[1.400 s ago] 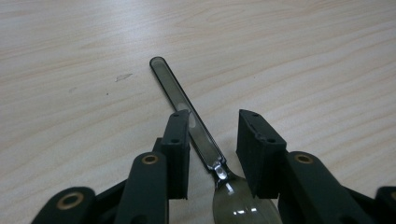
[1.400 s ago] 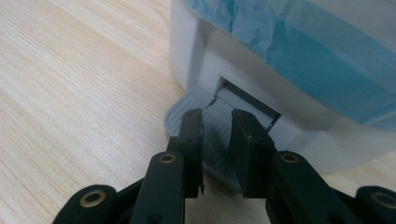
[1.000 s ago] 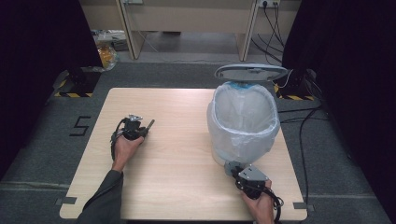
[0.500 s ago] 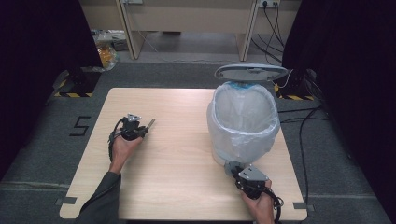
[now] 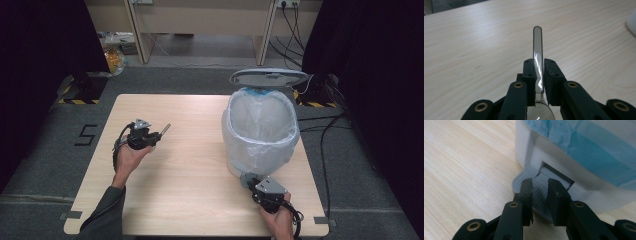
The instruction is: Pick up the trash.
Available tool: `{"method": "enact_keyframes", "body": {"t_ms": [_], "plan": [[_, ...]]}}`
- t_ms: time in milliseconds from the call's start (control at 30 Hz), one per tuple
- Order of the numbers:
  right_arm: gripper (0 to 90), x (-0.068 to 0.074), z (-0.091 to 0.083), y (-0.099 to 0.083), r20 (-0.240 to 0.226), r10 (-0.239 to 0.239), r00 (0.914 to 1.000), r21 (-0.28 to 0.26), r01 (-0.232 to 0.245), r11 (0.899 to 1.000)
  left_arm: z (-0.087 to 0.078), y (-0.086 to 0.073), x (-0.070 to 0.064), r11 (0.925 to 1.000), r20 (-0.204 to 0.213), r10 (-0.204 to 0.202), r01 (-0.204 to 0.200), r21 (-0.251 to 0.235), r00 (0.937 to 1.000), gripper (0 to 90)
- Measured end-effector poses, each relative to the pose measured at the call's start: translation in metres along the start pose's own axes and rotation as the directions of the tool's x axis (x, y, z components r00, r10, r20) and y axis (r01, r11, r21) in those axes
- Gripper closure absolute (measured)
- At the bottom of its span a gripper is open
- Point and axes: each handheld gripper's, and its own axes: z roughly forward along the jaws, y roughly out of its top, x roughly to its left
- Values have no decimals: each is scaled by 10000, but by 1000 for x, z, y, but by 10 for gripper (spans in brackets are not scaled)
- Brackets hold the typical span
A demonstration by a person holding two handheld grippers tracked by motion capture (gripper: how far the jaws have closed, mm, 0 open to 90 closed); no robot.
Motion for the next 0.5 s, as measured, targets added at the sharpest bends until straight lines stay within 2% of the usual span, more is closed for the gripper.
{"method": "enact_keyframes", "body": {"t_ms": [33,100,133,300,333,400,500], "plan": [[740,0,0,0,2,1,10000,1,-1,10000,-7,5,-3,9999,187,24,-22,-151,9998,802],[741,0,0,0,-8,3,10000,-1,-3,10000,-10,8,-5,9997,261,62,-56,-221,9996,802],[740,0,0,0,-4,-21,10000,-9,21,10000,-16,13,-9,9994,455,209,-196,-300,9987,801],[740,0,0,0,3,-27,10000,-2,27,10000,-25,21,-19,9979,790,478,-441,-478,9957,802],[740,0,0,0,8,-25,10000,-9,25,10000,-30,25,-26,9972,1043,599,-548,-504,9927,802],[740,0,0,0,5,-28,10000,-10,28,10000,-32,27,-28,9972,1148,592,-535,-522,9916,802],[740,0,1,0,-8,-60,10000,-13,60,10000,-42,39,-39,9944,1438,890,-796,-699,9856,801]]}}
